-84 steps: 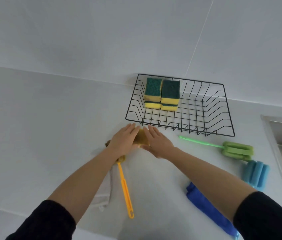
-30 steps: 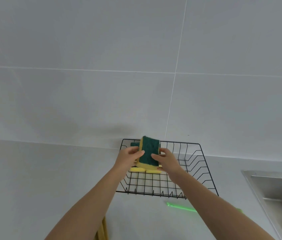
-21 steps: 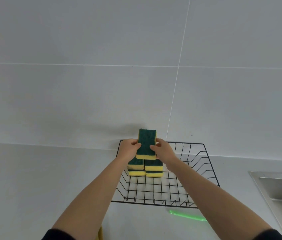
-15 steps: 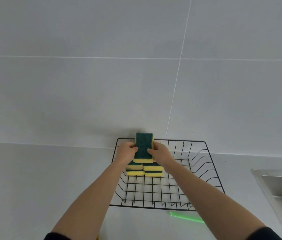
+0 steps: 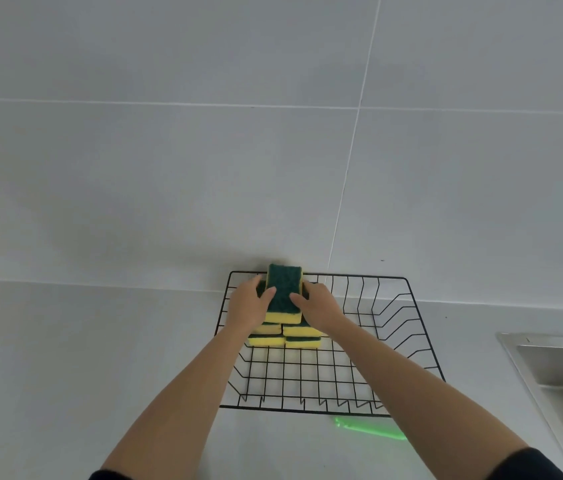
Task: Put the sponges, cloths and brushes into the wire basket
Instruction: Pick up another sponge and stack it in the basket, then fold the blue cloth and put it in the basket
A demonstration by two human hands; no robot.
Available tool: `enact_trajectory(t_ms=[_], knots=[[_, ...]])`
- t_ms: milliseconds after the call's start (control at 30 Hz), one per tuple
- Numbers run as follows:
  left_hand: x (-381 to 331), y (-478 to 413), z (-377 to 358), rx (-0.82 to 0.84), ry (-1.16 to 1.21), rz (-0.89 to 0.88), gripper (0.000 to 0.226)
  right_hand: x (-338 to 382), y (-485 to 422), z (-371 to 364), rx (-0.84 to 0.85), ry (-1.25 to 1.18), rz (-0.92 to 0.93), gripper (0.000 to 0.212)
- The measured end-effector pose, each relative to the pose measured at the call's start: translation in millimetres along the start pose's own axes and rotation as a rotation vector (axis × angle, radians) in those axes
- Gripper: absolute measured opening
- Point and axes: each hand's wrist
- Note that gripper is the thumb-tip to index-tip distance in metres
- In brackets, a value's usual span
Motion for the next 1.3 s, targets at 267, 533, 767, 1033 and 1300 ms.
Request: enact_trajectory(t_ms=[267,533,767,1033,1300], knots=[[-14.6,29.2,35.2,-0.045,-0.530,-0.181,0.063,16.1,53.6,36.1,-0.030,0.463,0.226,0.069],[-47.0,81.8,45.7,-0.199,-0.671,-0.367,0.082,16.8,119.9,61.6,-0.265,0.716,0.342,0.099],[-66.3,134.6,21.9,-0.140,-0.585,-0.489,0.078,-22.4,178.7,72.6,-0.298,0.769,0.355,0.099],[-60.1,187.8,-42.7,0.140,-0.580,-0.573,0.069,-100.3,240.1,62.4,-0.219,0.715,0.147,0.105],[-50.0,228.4,-109.7,0.445,-0.640,-0.628,0.076,-163.7,287.8,35.1,-0.139,0.635,-0.063,0.091]])
Point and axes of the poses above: each hand's wrist, its own y-axis away from the middle knuckle, its own z-axis out of the back of the hand, x = y × z
